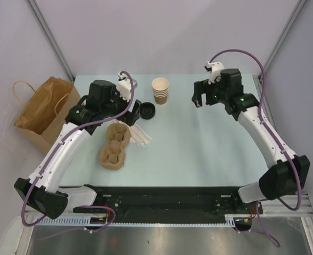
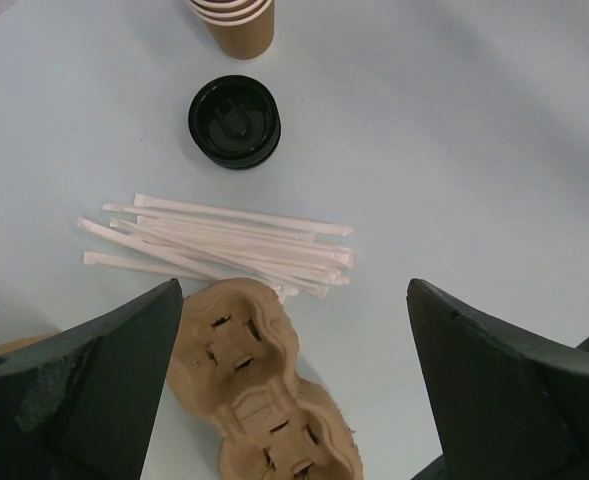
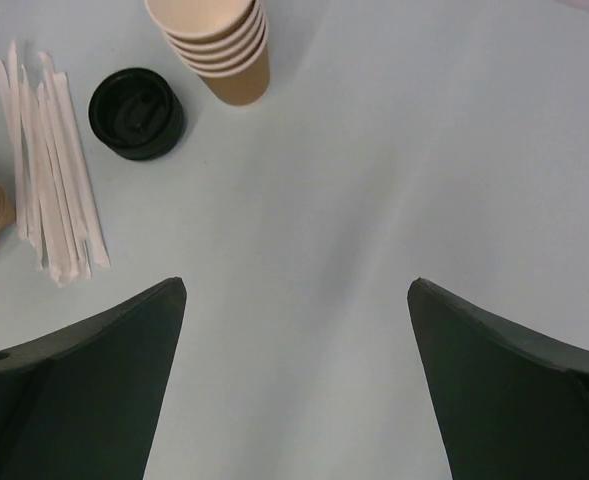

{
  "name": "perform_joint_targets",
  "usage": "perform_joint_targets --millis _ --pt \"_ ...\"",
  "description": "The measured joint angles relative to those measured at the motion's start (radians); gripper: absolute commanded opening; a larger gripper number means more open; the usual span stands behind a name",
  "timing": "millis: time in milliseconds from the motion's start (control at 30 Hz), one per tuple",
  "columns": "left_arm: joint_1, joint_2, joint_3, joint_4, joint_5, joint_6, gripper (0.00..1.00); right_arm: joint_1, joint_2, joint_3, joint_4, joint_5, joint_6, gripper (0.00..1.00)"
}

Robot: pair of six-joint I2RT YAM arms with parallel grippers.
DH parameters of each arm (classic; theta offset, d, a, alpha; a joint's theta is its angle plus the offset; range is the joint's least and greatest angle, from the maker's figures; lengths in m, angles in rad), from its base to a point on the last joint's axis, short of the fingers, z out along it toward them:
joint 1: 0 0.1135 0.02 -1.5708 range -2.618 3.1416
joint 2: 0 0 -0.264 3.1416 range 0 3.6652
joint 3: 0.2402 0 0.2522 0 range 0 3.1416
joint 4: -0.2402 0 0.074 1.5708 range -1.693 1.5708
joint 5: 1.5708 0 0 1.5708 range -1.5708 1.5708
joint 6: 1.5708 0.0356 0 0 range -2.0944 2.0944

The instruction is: Pack the takeout coffee

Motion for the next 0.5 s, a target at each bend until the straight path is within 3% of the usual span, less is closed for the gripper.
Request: perform_joint_targets --millis 133,267,400,500 --pt "-0.018 -0.01 -0.06 0.072 -0.016 -0.027 1.0 0.051 0.135 0.13 0.009 0.034 0.026 0.86" --pt "-0.024 -0.01 -0.096 0.139 -0.032 -0.051 0.99 0.085 0.317 0.33 -0.006 0.046 0.072 0.59" --pt "-0.024 -0.008 -0.118 0.201 -0.034 -0.069 0.99 0.092 0.505 0.549 -0.047 0.048 0.139 0.48" --pt "-0.025 -0.003 -0.126 0.233 -0.033 -0.08 0.99 0.092 0.631 0.695 -0.075 0.051 0.187 0.46"
